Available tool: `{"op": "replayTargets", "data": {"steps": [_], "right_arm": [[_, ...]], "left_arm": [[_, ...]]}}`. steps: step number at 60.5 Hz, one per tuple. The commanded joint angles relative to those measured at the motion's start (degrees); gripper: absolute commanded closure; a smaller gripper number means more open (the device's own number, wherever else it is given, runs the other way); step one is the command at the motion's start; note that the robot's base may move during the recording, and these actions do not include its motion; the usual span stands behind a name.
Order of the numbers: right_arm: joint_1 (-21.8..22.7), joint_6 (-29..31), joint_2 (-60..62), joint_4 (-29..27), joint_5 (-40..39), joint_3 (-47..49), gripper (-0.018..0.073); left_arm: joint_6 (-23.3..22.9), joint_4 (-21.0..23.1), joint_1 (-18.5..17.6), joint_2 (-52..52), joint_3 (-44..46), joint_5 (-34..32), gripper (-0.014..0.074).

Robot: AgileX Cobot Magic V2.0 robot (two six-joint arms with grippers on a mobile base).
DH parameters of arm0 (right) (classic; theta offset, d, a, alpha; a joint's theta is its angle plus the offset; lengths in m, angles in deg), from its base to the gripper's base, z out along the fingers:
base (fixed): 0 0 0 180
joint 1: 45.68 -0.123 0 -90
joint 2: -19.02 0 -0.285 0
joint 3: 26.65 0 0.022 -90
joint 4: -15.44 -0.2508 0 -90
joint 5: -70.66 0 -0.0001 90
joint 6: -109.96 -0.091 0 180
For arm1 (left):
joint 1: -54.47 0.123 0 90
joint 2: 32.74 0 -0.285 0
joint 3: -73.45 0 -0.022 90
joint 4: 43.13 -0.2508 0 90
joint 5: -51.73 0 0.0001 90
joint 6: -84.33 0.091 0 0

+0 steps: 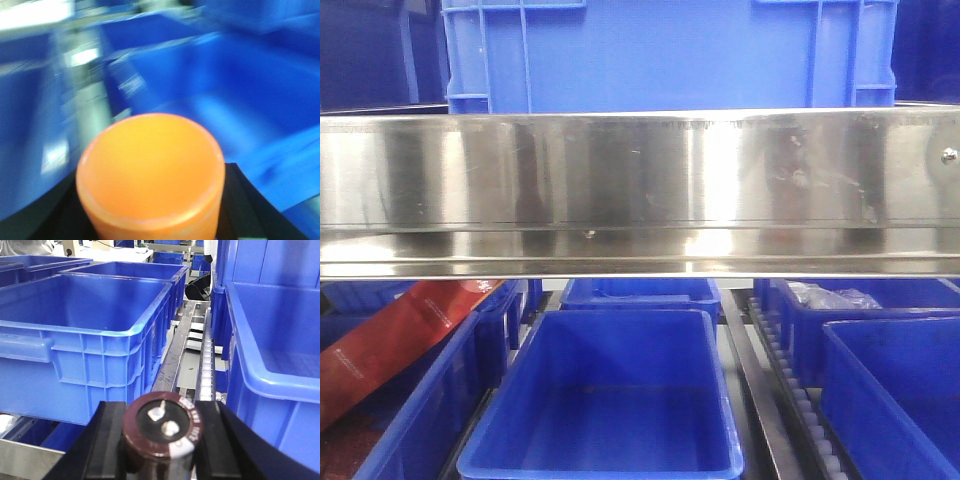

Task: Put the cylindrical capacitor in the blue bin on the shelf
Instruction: 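Move the left gripper with the orange cylinder over a blue bin, then open the left gripper to drop the orange cylinder into the bin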

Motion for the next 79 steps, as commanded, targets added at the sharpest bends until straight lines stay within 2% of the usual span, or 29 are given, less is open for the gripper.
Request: {"op": "replayTargets", "data": {"steps": [1, 8, 17, 33, 40, 42, 52, 57, 59, 70, 74, 79], "right_arm": [[-0.1, 0.3, 0.1, -0.1, -1.5, -0.2, 0.0721], [-0.1, 0.3, 0.1, -0.7, -1.5, -0.2, 0.0721], [-0.1, 0.3, 0.1, -1.6, -1.5, -0.2, 0.0721], [-0.1, 0.3, 0.1, -2.6, -1.1, -0.2, 0.0721], [-0.1, 0.3, 0.1, -2.7, -1.1, -0.2, 0.0721], [-0.1, 0.3, 0.1, -2.7, -1.1, -0.2, 0.0721], [-0.1, 0.3, 0.1, -2.7, -1.1, -0.2, 0.0721], [-0.1, 0.3, 0.1, -2.7, -1.1, -0.2, 0.0721], [-0.1, 0.3, 0.1, -2.7, -1.1, -0.2, 0.0721], [-0.1, 0.3, 0.1, -2.7, -1.1, -0.2, 0.0721], [-0.1, 0.3, 0.1, -2.7, -1.1, -0.2, 0.0721], [-0.1, 0.3, 0.1, -2.7, -1.1, -0.2, 0.0721]], "left_arm": [[0.2, 0.7, -4.7, -8.4, 8.7, 0.3, 0.0707], [0.2, 0.7, -8.1, -19.4, 19.2, 0.4, 0.0707], [0.2, 0.7, -9.2, -31.9, 29.4, 1.1, 0.0707], [0.2, 0.7, -9.2, -42.4, 32.6, 1.7, 0.0689], [0.2, 0.7, -9.2, -44.0, 32.6, 1.7, 0.0563], [0.2, 0.7, -9.2, -44.3, 32.6, 1.7, 0.0475], [-0.1, 0.8, -9.2, -44.4, 32.6, 1.7, 0.0143], [-0.1, 0.9, -9.2, -44.1, 32.6, 1.8, 0.0014], [-0.1, 0.9, -9.2, -44.0, 32.6, 1.9, -0.0006], [-0.2, 1.4, -9.1, -41.0, 32.6, 4.0, 0.0031], [-0.2, 1.4, -9.1, -39.1, 32.6, 5.6, 0.0087], [-0.2, 1.2, -9.1, -35.6, 32.6, 9.0, 0.0216]]}}
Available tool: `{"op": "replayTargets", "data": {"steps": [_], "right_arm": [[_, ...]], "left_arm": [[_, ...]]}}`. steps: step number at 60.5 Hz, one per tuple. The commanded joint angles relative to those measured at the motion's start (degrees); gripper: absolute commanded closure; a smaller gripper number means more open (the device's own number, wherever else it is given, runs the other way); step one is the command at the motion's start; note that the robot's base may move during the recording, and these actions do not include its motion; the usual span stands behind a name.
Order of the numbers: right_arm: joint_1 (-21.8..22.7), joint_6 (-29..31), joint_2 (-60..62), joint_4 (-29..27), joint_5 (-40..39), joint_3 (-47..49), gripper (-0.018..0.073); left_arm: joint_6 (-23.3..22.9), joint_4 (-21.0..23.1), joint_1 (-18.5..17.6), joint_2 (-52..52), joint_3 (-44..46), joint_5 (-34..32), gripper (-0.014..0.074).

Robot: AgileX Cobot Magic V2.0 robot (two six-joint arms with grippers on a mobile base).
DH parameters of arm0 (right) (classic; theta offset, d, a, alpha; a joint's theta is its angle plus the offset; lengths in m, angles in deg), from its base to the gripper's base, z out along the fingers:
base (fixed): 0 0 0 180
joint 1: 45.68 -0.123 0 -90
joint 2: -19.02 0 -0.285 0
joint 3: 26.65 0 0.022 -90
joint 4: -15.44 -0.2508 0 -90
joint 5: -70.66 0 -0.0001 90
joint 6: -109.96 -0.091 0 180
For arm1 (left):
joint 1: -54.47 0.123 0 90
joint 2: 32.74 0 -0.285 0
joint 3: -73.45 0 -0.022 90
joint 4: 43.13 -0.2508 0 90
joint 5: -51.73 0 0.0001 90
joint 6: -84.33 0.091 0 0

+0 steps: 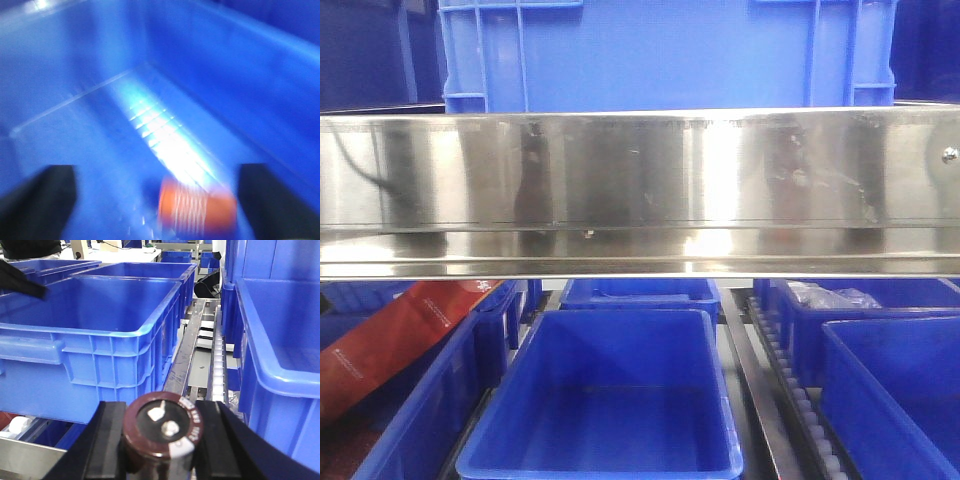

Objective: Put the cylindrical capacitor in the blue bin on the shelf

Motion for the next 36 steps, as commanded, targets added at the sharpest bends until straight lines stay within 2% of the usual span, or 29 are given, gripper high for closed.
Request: {"op": "replayTargets", "data": {"steps": [1, 9, 14, 18, 33, 36], "right_arm": [[-0.1, 0.3, 0.1, 0.1, -1.2, -0.2, 0.0721], [-0.1, 0.3, 0.1, 0.1, -1.2, -0.2, 0.0721], [-0.1, 0.3, 0.1, 0.1, -1.2, -0.2, 0.0721], [-0.1, 0.3, 0.1, 0.1, -1.2, -0.2, 0.0721], [-0.1, 0.3, 0.0, 0.1, -1.2, -0.2, 0.0721], [-0.1, 0.3, -0.2, 0.1, -1.2, -0.2, 0.0721]], "left_arm": [[-0.3, 0.3, -0.1, 4.4, 0.5, 3.0, 0.0254], [-0.3, 0.3, -0.1, 9.9, -1.7, 5.3, 0.0444], [-1.1, 0.1, -0.1, 13.8, -5.2, 4.9, 0.0505], [-3.4, -1.9, -0.1, 17.9, -9.3, 3.5, 0.0547], [-5.4, -6.4, -0.1, 35.8, -29.8, -2.4, 0.0697], [-6.9, -7.5, -0.1, 40.3, -33.5, -3.6, 0.0708]]}}
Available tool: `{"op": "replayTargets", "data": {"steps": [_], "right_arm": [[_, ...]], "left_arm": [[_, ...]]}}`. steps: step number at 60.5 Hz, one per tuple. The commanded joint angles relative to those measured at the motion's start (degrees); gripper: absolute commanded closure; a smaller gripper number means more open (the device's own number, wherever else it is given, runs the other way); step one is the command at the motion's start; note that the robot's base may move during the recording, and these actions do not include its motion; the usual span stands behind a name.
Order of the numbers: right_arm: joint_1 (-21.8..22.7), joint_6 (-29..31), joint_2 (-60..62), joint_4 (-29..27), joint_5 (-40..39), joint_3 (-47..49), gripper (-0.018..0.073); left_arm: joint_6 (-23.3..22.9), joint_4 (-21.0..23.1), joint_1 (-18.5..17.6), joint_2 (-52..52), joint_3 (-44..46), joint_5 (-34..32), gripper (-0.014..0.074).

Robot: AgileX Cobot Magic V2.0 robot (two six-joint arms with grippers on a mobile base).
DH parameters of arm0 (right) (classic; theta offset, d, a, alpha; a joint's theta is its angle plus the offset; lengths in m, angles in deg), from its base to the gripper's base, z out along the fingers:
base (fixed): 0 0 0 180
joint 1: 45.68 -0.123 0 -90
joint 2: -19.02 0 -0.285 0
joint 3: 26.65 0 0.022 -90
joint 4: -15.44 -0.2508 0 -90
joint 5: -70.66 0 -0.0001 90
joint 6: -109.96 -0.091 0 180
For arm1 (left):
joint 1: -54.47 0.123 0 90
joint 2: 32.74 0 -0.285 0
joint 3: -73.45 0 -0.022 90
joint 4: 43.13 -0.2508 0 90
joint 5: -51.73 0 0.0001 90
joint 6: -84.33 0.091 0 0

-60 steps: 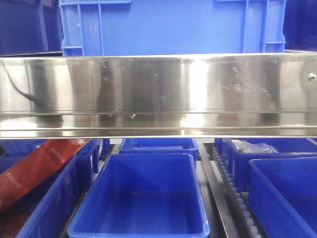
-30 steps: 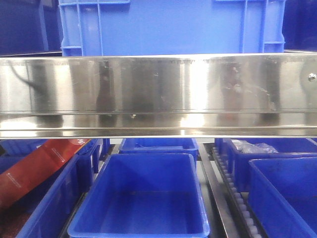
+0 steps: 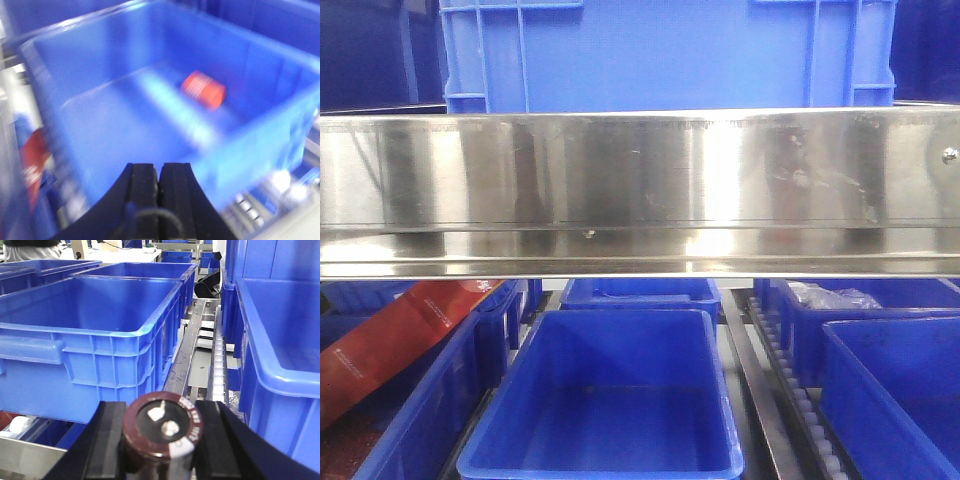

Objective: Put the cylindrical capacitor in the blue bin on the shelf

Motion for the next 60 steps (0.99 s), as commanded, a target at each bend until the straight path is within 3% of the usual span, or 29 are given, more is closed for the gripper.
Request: {"op": "replayTargets", "data": {"steps": [1, 7, 20, 28, 43, 60], "right_arm": [[-0.1, 0.3, -0.2, 0.1, -1.2, -0.2, 0.0721], [-0.1, 0.3, -1.0, 0.1, -2.2, 0.4, 0.0721], [-0.1, 3.4, -8.1, 0.1, -4.3, 7.1, 0.0721], [-2.7, 4.0, -16.1, 0.1, -4.4, 14.6, 0.0721], [-10.7, 5.8, -35.1, 0.1, -2.7, 32.4, 0.0721], [-14.3, 5.8, -56.8, -0.4, 5.9, 51.8, 0.0721]], "left_arm": [[-2.7, -2.1, -0.1, 7.2, -6.0, -3.3, 0.0708], [-6.3, -4.9, -0.1, 15.8, -14.0, -5.8, 0.0708], [-6.4, -6.0, -0.1, 30.6, -25.0, -7.8, 0.0708], [-6.4, -6.1, -0.1, 37.0, -28.9, -7.8, 0.0708], [-6.4, -6.0, -0.1, 40.7, -31.6, -7.7, 0.0708], [-6.4, -5.7, -0.1, 40.7, -31.6, -7.7, 0.0708]]}}
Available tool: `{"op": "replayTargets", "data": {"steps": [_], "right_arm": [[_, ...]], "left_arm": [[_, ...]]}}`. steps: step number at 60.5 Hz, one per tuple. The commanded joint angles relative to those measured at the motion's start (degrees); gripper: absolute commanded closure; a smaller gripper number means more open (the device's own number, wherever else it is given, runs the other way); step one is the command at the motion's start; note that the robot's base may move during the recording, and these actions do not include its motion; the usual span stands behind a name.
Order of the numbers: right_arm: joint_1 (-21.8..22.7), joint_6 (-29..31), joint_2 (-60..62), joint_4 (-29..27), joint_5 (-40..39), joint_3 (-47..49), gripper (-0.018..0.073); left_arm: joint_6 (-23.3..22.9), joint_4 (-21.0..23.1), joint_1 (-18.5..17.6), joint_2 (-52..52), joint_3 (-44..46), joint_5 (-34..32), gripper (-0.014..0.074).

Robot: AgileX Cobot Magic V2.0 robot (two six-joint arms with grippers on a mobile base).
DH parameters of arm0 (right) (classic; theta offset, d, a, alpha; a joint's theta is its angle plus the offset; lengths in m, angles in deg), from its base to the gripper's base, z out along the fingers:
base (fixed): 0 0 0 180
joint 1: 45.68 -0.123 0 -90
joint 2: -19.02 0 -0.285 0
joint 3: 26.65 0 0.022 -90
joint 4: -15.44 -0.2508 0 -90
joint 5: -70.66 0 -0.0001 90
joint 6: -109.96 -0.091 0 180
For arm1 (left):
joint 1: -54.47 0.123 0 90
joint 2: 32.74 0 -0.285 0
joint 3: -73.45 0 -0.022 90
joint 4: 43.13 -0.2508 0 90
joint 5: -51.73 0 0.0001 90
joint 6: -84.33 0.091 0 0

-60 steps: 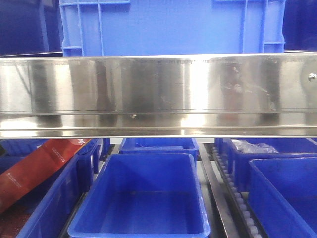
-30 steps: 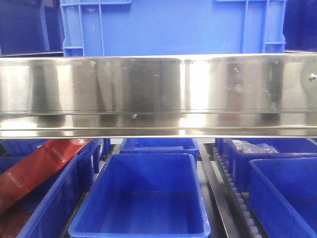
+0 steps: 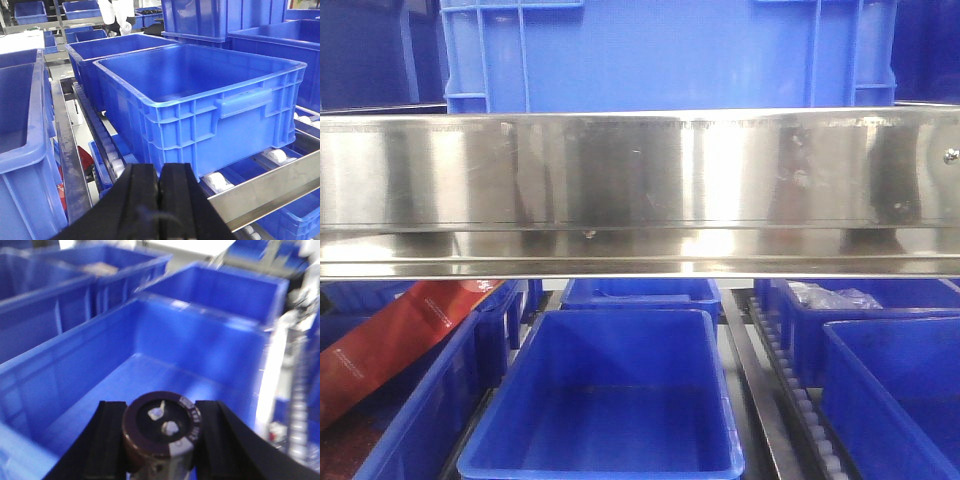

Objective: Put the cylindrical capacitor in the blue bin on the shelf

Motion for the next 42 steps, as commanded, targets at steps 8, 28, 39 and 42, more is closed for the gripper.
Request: {"op": "replayTargets", "data": {"steps": [8, 28, 39, 42], "right_arm": [[-0.5, 0.6, -11.2, -0.2, 3.2, 8.0, 0.0721], [-0.5, 0.4, -20.8, -0.7, 2.5, 8.6, 0.0721], [-0.5, 0.3, -21.2, -1.4, 2.2, 8.7, 0.0376], [-0.5, -0.3, -21.2, -1.4, 2.2, 8.7, 0.0232]], "left_arm": [[-0.5, 0.5, -0.1, 0.3, -0.2, -1.1, 0.0708], [-0.5, 0.6, -0.1, 0.3, -0.2, -1.1, 0.0708], [-0.5, 0.6, -0.1, 0.3, -0.2, -1.1, 0.0708], [-0.5, 0.6, -0.1, 0.3, -0.2, -1.1, 0.0708]]}}
